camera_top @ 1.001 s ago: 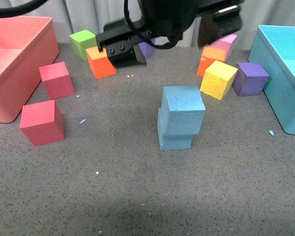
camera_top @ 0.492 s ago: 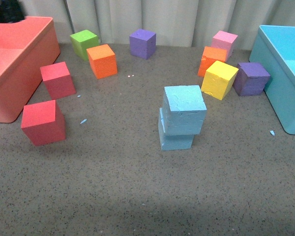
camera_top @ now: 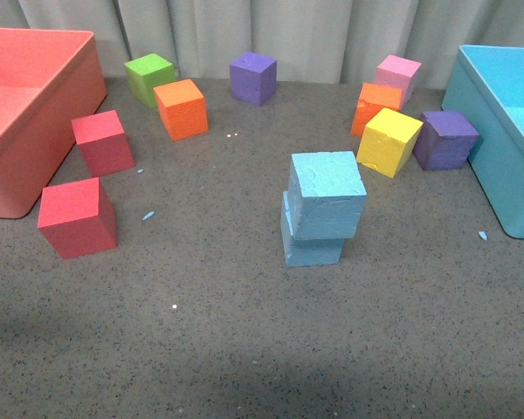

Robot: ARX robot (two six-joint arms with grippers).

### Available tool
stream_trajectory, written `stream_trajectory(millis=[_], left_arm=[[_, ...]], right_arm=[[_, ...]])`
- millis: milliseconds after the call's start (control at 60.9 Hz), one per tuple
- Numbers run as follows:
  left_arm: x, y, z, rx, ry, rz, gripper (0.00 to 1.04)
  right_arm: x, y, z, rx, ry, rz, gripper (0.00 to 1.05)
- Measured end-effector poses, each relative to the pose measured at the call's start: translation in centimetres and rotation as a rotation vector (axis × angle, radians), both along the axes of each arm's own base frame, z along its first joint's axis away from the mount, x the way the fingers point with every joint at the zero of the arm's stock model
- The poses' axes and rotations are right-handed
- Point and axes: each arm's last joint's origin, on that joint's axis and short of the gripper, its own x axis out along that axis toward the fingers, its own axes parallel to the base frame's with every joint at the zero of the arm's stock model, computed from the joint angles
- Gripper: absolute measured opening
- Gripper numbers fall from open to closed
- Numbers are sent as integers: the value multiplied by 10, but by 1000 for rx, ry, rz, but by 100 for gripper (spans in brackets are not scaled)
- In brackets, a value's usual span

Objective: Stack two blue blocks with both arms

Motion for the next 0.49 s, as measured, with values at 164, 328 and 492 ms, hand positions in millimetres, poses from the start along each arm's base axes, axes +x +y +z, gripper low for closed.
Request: stream_trajectory(millis=[164,328,492], left_arm=[[-11,7,0,-1,0,-5,4],[-21,16,4,-1,-13,4,4],[-29,16,8,-1,-24,3,4]], right_arm=[[0,0,0,0,0,0,95],[0,0,0,0,0,0,95],[0,0,0,0,0,0,95]])
